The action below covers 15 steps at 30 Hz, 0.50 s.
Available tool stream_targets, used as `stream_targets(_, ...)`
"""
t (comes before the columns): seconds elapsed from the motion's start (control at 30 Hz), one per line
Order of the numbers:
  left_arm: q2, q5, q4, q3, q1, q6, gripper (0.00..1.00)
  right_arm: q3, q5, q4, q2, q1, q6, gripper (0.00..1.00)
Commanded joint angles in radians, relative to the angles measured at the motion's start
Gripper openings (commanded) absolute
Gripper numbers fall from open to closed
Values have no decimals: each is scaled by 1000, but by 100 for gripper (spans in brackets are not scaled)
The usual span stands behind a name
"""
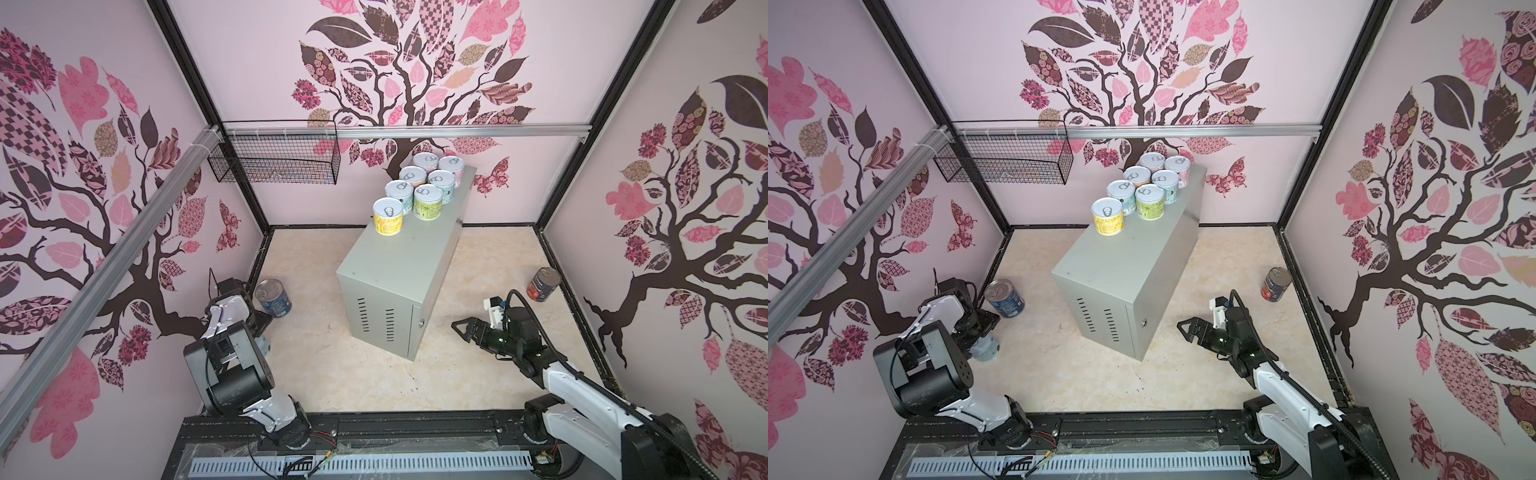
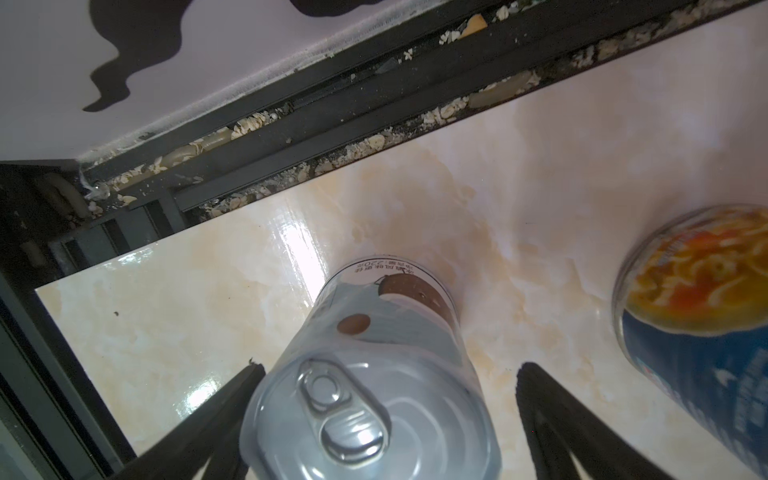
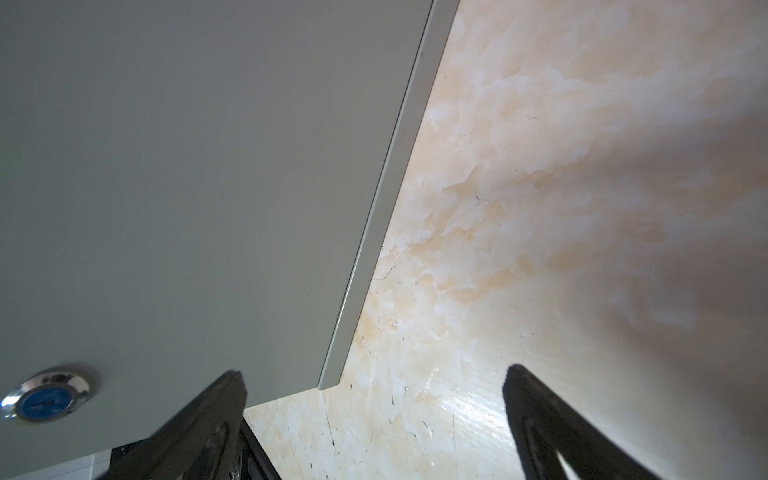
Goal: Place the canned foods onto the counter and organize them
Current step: 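Lower the left gripper over the light-blue can and close around it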
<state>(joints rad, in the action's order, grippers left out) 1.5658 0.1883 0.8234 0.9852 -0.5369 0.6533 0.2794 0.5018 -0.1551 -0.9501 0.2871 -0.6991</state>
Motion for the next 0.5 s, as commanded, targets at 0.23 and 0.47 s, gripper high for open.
stream_targets(0.23,62,-44,-20,-18,-18,-21,92,1,-5,-10,-5,7,13,100)
stream_targets(0.47,47,-60,-27,-31,-18,-23,84,1,-9,0,6,7,17,100)
